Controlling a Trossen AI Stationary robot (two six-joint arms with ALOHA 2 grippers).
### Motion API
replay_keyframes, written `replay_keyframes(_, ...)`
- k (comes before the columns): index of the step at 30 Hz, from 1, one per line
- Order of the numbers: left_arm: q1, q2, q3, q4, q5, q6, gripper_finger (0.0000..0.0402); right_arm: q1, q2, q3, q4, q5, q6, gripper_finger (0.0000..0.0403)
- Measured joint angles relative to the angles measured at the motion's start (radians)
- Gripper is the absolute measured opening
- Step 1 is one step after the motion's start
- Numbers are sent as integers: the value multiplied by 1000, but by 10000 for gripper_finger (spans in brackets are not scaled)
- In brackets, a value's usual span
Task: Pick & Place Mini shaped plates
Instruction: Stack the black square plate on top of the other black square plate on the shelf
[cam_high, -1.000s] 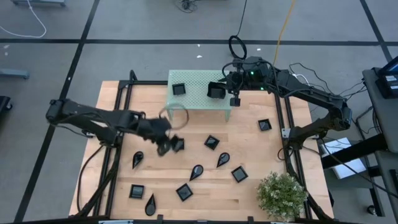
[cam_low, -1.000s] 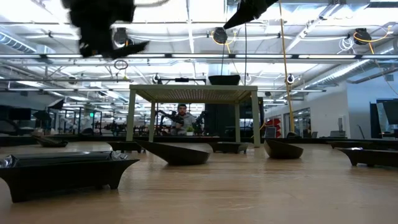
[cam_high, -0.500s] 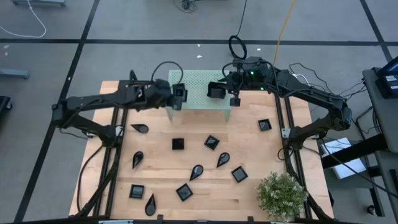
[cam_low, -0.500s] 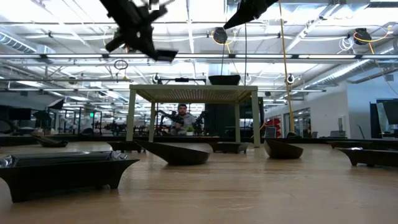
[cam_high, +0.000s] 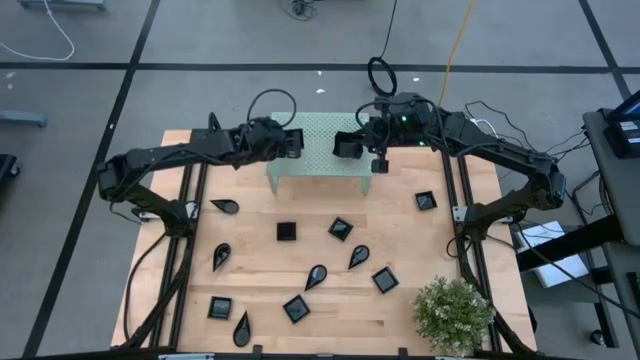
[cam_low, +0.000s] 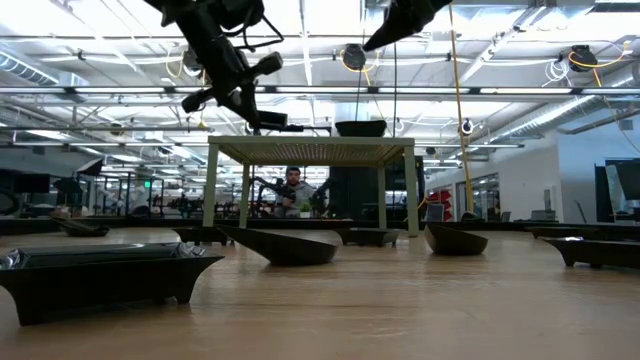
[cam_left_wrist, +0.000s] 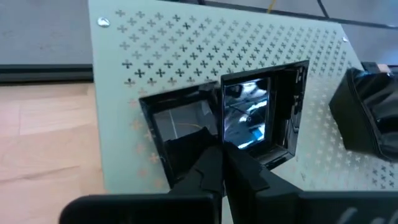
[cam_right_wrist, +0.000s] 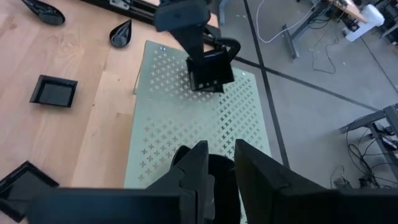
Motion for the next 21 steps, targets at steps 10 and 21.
replay_keyframes(10,34,0,0,-49,-1,12,7,0,0,0,-5,0,0,66)
replay_keyframes(21,45,0,0,-82,1,45,19,0,0,0,-4,0,0,66)
